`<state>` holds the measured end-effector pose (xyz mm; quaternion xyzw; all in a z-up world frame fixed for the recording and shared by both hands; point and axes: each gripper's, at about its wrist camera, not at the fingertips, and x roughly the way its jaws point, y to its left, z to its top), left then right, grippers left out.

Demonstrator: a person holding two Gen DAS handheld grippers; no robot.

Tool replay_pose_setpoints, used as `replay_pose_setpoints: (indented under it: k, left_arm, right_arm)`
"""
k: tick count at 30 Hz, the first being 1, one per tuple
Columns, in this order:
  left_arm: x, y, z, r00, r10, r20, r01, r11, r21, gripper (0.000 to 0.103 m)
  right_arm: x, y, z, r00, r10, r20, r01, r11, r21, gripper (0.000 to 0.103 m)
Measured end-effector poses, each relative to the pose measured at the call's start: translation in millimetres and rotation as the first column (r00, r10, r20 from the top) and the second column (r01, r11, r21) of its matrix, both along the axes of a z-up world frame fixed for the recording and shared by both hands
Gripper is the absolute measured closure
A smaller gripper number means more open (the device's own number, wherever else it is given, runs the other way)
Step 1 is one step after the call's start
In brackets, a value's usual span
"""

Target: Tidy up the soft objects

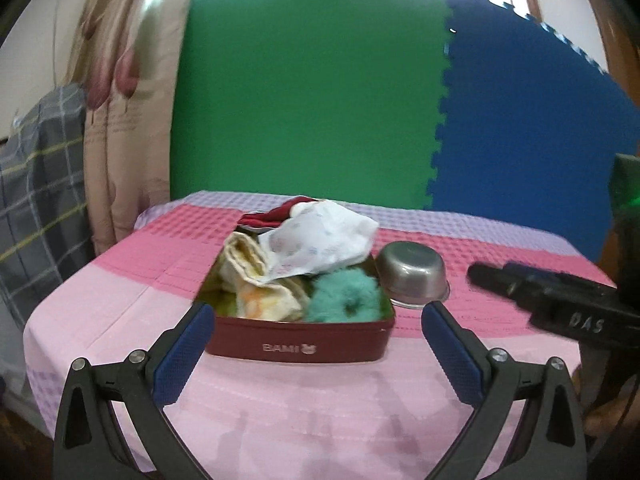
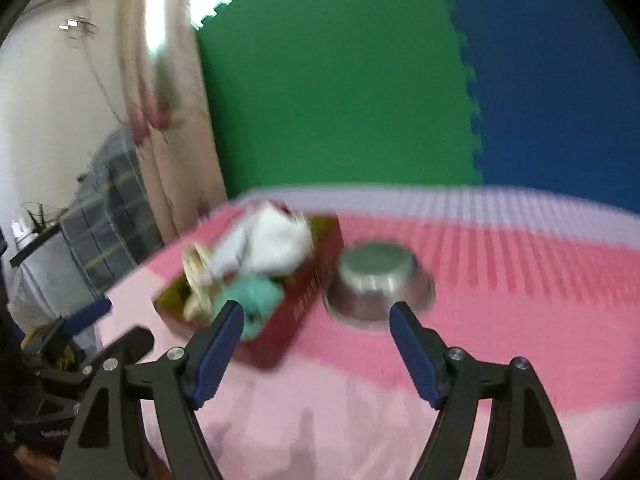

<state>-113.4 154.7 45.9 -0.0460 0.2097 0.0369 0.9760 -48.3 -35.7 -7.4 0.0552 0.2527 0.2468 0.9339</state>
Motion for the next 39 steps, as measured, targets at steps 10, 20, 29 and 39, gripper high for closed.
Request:
replay_pose_setpoints:
  k: [10,20,29,39]
  left_arm:
    - [15.8,-14.2,-16.1,0.997,-0.027,-0.072,0.026,1.0,-0.013,0.001]
    - [26.8,-25.1,-33.5,0.993,-0.036,-0.114,0.036,0.999,-0.005,0.001]
    - [29.7,-28.1,-35.4,0.992,-0.014,-0.129,0.016,1.0,0.014,0.001]
    - [34.2,-17.1,-42.1,0.987,0.013,-0.161,-0.016,1.0,-0.017,0.001]
  right_arm:
    - [4.3,-14.9,-42.0,0.989,-0.082,-0.121,0.081,0.997,-0.008,0.026]
    - [4.2,-27.5,-40.5,0.988,-0.103,-0.111,0.111,0.992,0.063,0.026]
    - [-3.8,-16.8,-37.5,0.993,-0.105,-0.058,0.107,0.994,0.018,0.026]
    - [-2.6,-19.3,-37.9,0.991,-0.118,-0.056,0.119,0.993,0.02,0.026]
